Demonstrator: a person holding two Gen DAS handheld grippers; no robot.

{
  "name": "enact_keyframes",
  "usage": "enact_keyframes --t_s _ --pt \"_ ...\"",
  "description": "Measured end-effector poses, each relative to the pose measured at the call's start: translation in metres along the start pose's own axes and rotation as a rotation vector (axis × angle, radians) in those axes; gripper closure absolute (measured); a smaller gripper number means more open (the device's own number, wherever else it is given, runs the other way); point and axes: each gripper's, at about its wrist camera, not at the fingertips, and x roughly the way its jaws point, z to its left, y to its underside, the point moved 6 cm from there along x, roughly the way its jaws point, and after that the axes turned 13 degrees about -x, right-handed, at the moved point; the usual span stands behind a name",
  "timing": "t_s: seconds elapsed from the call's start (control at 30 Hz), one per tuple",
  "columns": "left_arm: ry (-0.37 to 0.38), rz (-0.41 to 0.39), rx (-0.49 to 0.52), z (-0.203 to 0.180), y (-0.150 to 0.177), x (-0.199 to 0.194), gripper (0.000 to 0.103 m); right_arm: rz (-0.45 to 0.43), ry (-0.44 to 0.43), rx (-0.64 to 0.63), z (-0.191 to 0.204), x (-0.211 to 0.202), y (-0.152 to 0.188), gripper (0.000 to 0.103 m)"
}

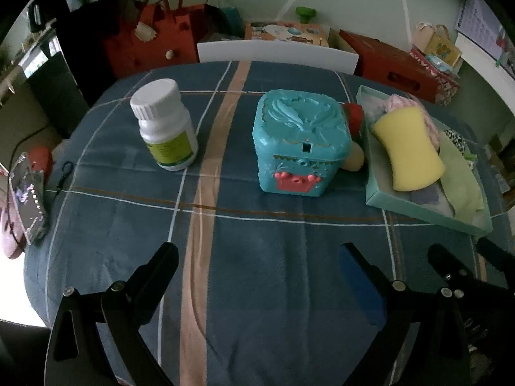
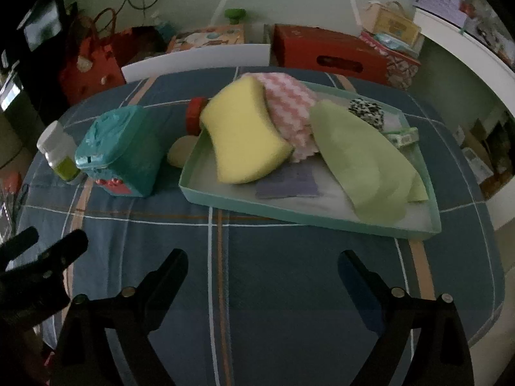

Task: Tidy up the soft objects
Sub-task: 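Withdraw both open tools back from the tray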

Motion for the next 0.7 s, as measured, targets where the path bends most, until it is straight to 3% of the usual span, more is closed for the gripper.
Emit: enact_keyframes --t_s 0.7 --pt "-0.01 -0.023 0.093 -0.045 0.028 -0.026 0.004 -0.033 -0.005 0.096 -0.042 -0.023 0.018 0.007"
